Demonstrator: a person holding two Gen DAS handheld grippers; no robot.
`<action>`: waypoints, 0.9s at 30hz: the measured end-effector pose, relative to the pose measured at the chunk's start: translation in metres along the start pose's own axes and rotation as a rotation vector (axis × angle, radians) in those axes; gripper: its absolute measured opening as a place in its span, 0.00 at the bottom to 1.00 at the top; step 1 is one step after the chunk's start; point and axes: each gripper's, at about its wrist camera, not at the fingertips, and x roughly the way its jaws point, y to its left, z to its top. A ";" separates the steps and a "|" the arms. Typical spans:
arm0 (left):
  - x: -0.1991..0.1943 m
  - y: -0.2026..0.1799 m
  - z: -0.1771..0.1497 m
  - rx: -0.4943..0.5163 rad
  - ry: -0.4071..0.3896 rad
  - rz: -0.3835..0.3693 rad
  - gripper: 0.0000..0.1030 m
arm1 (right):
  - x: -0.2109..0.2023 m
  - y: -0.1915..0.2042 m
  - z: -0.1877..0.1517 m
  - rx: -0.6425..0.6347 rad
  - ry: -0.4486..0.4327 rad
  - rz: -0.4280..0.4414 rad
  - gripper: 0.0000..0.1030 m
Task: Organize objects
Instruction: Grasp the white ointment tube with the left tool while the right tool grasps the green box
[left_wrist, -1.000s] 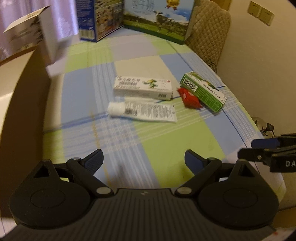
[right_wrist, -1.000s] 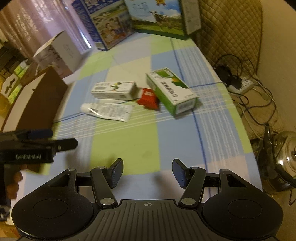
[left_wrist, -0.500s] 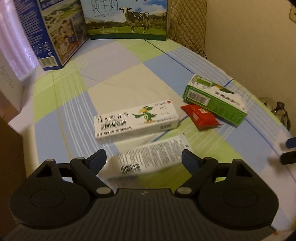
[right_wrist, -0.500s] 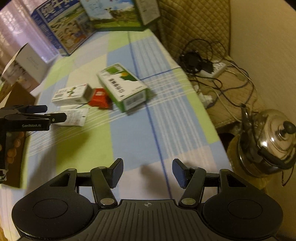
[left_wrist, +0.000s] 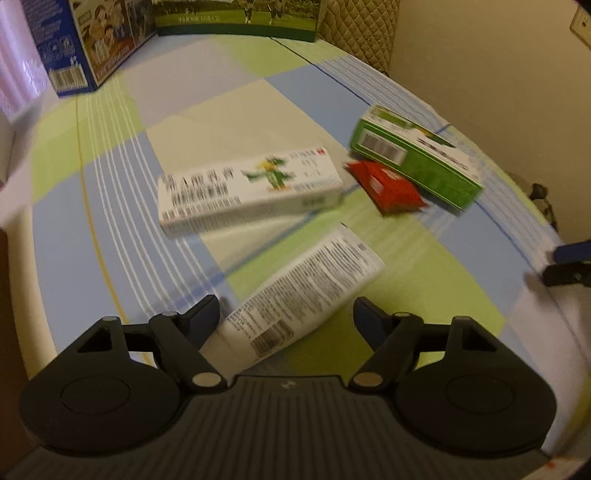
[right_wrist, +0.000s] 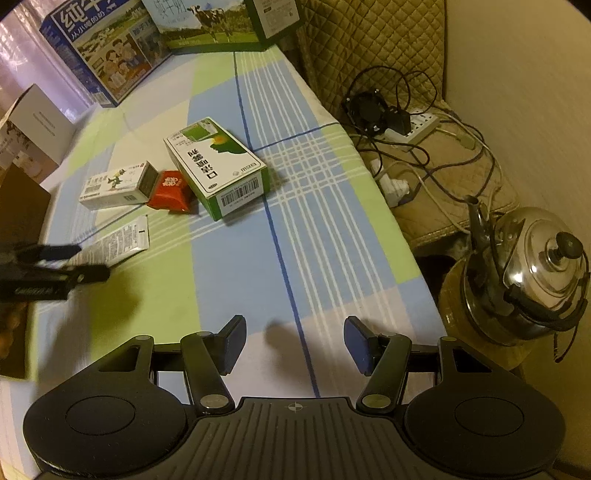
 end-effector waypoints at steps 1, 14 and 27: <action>-0.003 -0.001 -0.004 -0.011 0.000 -0.013 0.70 | 0.001 0.000 0.000 -0.001 0.001 -0.002 0.54; -0.003 -0.037 -0.017 -0.013 0.020 -0.025 0.47 | -0.002 -0.005 0.001 -0.009 -0.005 -0.012 0.54; -0.013 -0.025 -0.035 -0.048 0.011 0.051 0.33 | -0.001 0.006 0.020 -0.116 -0.089 0.031 0.54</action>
